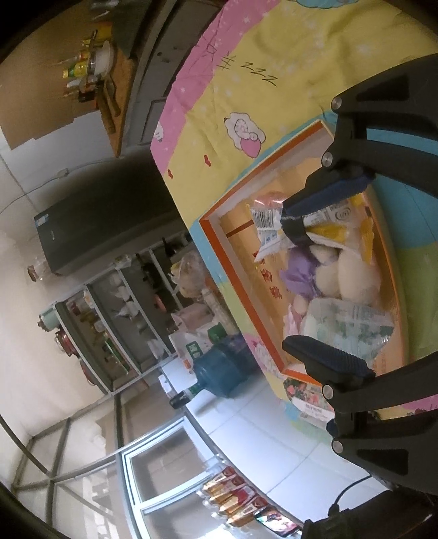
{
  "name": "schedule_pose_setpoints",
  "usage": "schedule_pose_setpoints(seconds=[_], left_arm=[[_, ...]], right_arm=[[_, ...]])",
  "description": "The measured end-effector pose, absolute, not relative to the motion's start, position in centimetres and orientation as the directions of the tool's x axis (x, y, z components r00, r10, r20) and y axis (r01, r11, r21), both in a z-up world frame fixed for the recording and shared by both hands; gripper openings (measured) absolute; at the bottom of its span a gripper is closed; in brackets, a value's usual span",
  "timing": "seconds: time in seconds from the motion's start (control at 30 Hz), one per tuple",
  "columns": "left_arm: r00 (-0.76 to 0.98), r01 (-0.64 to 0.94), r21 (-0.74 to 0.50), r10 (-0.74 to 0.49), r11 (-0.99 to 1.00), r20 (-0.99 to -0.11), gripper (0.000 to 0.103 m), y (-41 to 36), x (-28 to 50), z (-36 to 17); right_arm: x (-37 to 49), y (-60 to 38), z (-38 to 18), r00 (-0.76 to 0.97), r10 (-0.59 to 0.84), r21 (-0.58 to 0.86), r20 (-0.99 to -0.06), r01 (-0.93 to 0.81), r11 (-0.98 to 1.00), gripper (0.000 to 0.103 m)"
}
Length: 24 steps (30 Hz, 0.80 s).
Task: Organize soft objects
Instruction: 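Release the snack bag with right tool while left tool releases the tissue pack in the box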
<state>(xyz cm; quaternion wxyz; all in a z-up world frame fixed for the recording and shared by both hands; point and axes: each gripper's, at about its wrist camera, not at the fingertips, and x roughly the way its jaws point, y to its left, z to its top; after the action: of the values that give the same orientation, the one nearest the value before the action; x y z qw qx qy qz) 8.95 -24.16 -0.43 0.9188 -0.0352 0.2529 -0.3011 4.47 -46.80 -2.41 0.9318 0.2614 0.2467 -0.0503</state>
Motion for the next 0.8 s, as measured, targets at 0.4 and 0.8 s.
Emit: schedule_pose_setpoints(seconds=[0.4, 0.8], left_arm=[[0.718, 0.503, -0.218, -0.545, 0.836, -0.433, 0.095, -20.8, 7.8, 0.2], [0.75, 0.439, -0.23, -0.495, 0.869, -0.44, 0.094, -16.6, 6.5, 0.4]], right_arm=[[3.7, -43.9, -1.0, 0.882, 0.038, 0.437, -0.47, 0.195, 0.878, 0.076], [2.7, -40.1, -0.2, 0.89, 0.059, 0.421, -0.452, 0.154, 0.894, 0.076]])
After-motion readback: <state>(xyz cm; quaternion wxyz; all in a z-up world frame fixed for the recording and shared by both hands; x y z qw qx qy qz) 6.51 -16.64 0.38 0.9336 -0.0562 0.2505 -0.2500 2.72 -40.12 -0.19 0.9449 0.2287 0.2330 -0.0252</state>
